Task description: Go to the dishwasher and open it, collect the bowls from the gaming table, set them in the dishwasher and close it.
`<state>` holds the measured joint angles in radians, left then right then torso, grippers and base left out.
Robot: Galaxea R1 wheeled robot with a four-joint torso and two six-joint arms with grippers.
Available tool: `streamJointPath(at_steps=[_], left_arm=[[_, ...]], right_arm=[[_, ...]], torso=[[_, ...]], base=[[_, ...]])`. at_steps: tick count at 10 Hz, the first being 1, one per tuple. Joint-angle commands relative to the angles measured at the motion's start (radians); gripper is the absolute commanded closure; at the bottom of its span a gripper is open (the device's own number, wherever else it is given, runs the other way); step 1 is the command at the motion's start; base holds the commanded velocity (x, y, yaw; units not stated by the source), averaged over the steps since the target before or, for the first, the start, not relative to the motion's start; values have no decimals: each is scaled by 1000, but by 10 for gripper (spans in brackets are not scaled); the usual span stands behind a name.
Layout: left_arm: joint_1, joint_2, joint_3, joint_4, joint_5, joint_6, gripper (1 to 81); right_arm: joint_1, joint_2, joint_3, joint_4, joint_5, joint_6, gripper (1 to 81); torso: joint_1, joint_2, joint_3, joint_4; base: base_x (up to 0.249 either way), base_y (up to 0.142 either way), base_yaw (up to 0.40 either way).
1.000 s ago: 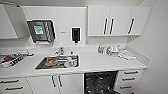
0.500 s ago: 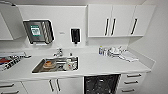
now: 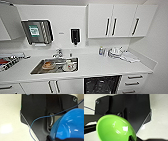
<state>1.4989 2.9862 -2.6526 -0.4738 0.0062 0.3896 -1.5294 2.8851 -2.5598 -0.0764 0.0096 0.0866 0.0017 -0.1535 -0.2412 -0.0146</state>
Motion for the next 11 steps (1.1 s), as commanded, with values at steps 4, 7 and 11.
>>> streamJointPath(at_steps=[4, 7, 11], left_arm=[[-42, 2, 25, 3, 84, -1, 811], [-44, -38, 94, 11, 75, 0, 811], [-97, -212, 359, 7, 51, -6, 811]], right_arm=[[37, -10, 6, 7, -65, 10, 811], [37, -13, 6, 6, -62, 10, 811], [40, -16, 7, 6, -59, 10, 811]], torso=[[0, 0, 0, -20], [-1, 0, -107, -36], [-1, 0, -238, -24]], base=[[0, 0, 0], [0, 0, 0], [0, 0, 0]])
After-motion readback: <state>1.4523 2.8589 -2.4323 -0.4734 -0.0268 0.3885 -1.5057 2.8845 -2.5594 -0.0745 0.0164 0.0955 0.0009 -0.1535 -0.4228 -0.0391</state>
